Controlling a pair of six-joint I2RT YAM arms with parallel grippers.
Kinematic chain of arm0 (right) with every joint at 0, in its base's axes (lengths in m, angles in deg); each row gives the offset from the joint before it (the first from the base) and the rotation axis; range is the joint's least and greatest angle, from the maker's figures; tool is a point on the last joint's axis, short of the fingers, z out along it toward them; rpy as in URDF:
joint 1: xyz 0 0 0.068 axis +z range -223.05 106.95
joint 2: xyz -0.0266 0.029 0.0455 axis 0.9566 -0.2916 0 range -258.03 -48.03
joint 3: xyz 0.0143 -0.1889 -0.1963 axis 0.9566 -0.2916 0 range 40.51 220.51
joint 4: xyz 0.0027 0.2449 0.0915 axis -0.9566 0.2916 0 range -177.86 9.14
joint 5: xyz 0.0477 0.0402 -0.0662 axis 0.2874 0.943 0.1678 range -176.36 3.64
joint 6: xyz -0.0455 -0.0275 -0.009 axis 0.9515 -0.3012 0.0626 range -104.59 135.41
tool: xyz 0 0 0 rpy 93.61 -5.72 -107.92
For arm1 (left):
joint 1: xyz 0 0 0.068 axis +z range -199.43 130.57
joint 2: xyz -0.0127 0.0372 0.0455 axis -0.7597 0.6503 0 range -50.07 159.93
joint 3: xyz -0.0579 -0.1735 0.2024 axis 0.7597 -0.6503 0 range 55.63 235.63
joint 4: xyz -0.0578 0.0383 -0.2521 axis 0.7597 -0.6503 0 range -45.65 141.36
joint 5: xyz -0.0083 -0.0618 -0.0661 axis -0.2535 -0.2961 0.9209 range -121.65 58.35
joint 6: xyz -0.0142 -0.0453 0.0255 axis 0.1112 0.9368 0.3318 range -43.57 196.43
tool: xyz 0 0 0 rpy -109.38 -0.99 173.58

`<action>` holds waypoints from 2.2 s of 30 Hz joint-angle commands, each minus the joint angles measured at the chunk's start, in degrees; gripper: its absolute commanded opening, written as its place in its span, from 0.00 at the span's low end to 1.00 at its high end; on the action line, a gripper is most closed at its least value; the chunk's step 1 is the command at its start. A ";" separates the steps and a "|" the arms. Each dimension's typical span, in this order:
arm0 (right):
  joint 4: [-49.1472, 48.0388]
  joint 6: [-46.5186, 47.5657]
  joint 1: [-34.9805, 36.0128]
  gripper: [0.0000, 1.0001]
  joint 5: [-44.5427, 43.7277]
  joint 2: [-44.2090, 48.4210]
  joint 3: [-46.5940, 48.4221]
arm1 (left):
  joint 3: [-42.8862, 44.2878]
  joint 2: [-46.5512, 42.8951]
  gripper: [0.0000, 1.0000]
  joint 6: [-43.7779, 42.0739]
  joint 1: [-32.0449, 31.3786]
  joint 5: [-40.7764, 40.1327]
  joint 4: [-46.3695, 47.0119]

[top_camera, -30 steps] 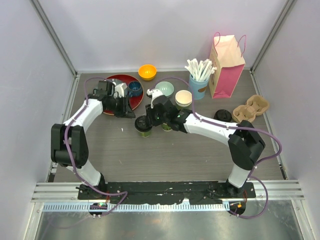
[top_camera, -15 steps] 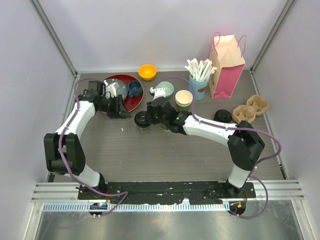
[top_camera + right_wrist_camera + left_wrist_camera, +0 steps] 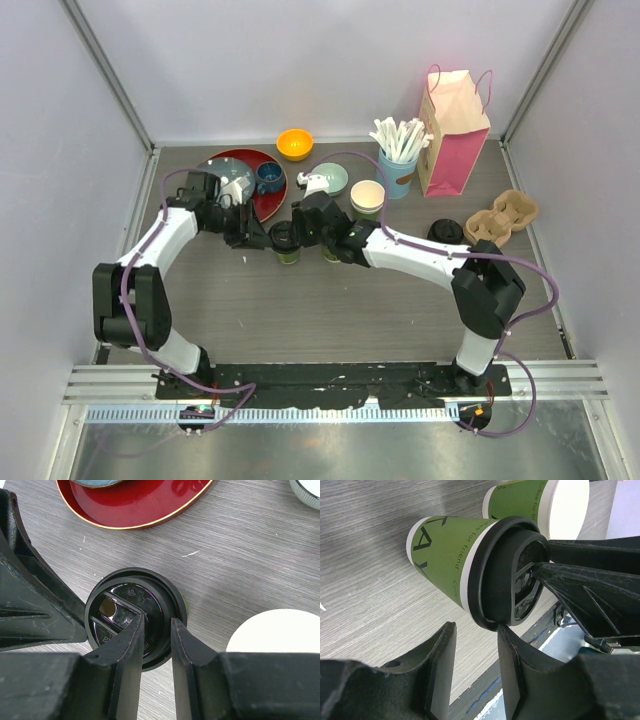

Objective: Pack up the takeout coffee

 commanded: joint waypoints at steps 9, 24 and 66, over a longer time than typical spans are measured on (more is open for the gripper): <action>0.98 0.20 0.20 0.29 3.43 -2.78 5.42 | 0.70 4.19 0.33 3.30 0.01 -0.25 3.89; 2.30 -1.38 -3.93 0.25 11.25 -4.72 3.40 | -0.26 9.81 0.20 3.56 0.01 -2.44 6.35; 2.56 1.78 -5.25 0.24 16.35 -5.07 3.03 | -4.75 11.32 0.19 2.68 0.89 -8.95 12.86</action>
